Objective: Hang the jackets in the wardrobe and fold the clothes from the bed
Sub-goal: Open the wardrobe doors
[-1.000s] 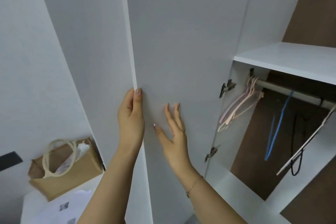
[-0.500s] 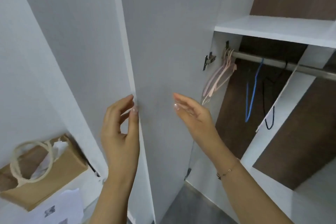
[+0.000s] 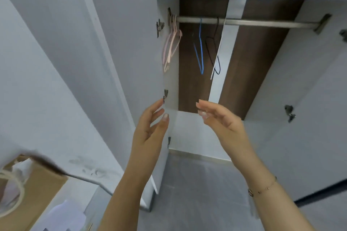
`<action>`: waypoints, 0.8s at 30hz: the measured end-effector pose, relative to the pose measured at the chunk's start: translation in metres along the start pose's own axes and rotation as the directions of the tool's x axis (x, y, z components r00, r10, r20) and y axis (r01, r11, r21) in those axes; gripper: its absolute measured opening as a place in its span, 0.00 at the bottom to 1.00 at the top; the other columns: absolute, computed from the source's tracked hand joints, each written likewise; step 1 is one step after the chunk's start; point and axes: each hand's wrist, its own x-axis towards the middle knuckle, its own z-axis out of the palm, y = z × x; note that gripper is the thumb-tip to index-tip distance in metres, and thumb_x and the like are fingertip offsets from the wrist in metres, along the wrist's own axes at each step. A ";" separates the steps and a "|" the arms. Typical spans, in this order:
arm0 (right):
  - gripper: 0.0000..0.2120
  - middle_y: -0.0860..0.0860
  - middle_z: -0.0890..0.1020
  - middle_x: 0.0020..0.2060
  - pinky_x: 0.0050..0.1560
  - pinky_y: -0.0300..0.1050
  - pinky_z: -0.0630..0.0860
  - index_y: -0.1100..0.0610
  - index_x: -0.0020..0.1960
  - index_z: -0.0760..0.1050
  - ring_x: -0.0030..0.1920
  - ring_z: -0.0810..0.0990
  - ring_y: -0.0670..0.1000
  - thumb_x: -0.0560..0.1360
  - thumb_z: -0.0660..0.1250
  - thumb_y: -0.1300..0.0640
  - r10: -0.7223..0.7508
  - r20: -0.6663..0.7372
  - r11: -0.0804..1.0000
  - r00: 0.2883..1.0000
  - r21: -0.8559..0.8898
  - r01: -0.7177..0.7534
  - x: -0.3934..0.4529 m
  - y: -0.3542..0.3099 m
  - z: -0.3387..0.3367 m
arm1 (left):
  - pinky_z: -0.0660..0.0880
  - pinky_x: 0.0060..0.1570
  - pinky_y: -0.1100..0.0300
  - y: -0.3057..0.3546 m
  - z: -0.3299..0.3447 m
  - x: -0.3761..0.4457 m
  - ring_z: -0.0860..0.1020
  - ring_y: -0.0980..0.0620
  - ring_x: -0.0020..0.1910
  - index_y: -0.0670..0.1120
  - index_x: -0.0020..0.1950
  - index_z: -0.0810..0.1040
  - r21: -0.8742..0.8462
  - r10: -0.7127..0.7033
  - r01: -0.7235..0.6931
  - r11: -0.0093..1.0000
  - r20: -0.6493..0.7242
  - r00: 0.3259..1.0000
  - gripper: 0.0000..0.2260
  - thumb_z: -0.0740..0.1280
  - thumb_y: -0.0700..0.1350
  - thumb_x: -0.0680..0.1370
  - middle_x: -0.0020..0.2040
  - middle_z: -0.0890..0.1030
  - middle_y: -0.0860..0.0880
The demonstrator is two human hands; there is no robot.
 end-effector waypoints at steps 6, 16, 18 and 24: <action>0.13 0.41 0.83 0.56 0.55 0.33 0.76 0.47 0.59 0.80 0.57 0.81 0.44 0.79 0.66 0.61 0.102 -0.155 0.995 0.983 0.028 -0.098 -0.088 0.012 -0.051 | 0.69 0.51 0.80 -0.001 0.051 -0.048 0.73 0.66 0.62 0.59 0.68 0.71 -0.015 -0.074 0.077 0.997 0.160 0.984 0.24 0.61 0.60 0.73 0.67 0.73 0.64; 0.13 0.41 0.83 0.55 0.56 0.32 0.74 0.50 0.59 0.80 0.57 0.80 0.44 0.79 0.65 0.62 0.270 -0.560 0.957 0.783 0.067 -0.282 -0.300 0.011 -0.156 | 0.73 0.57 0.70 0.006 0.180 -0.180 0.74 0.67 0.63 0.62 0.65 0.74 -0.006 -0.117 0.165 0.986 0.679 0.724 0.17 0.63 0.58 0.76 0.63 0.75 0.68; 0.13 0.41 0.83 0.56 0.60 0.35 0.75 0.49 0.59 0.80 0.57 0.80 0.46 0.79 0.65 0.61 0.278 -0.660 0.949 0.698 0.077 -0.305 -0.345 0.003 -0.171 | 0.74 0.59 0.69 0.012 0.208 -0.205 0.75 0.67 0.62 0.59 0.64 0.76 -0.023 -0.100 0.183 0.983 0.765 0.636 0.13 0.65 0.51 0.79 0.62 0.77 0.66; 0.11 0.43 0.84 0.55 0.56 0.34 0.75 0.49 0.57 0.81 0.57 0.81 0.49 0.78 0.66 0.62 0.201 -0.931 0.939 0.304 0.094 -0.332 -0.479 -0.027 -0.183 | 0.72 0.66 0.58 0.031 0.287 -0.290 0.76 0.62 0.62 0.50 0.65 0.76 -0.007 -0.055 0.221 0.975 0.961 0.272 0.14 0.63 0.40 0.81 0.63 0.79 0.59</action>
